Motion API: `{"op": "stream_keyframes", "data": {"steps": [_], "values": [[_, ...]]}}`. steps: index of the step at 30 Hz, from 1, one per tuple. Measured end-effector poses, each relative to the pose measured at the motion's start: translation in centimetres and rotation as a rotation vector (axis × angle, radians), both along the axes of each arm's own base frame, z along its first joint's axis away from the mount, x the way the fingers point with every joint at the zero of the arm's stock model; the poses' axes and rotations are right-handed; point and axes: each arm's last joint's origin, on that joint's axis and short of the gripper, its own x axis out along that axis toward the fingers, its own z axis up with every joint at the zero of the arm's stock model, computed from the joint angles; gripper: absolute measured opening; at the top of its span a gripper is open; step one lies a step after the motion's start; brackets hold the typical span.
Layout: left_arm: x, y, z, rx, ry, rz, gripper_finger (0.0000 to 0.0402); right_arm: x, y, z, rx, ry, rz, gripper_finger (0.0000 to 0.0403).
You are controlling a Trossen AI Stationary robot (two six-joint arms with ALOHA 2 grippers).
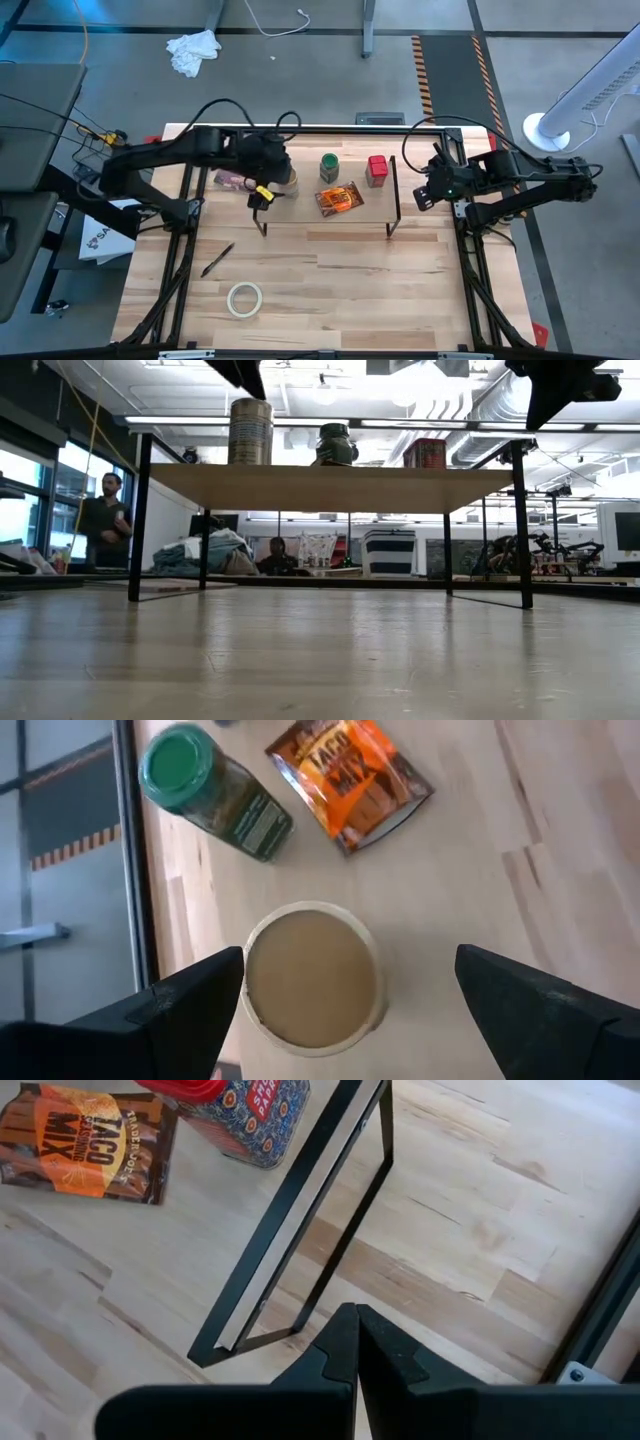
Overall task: Shelf spices
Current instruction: Remove the brown seasoning bottle from the shelf
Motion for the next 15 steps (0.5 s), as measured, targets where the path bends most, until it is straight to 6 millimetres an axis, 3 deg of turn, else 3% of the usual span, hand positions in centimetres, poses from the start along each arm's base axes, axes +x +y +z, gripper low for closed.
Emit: {"op": "stream_keyframes", "data": {"steps": [8,15], "values": [[0.5,1.8,-0.8,-0.048,0.033,-0.016,0.0363,0.0,0.0,0.0,-0.008,0.006,0.018,0.0],[1.1,2.1,-1.3,-0.057,0.043,-0.054,0.0363,0.0,0.0,0.0,-0.008,0.006,0.018,0.0]]}}
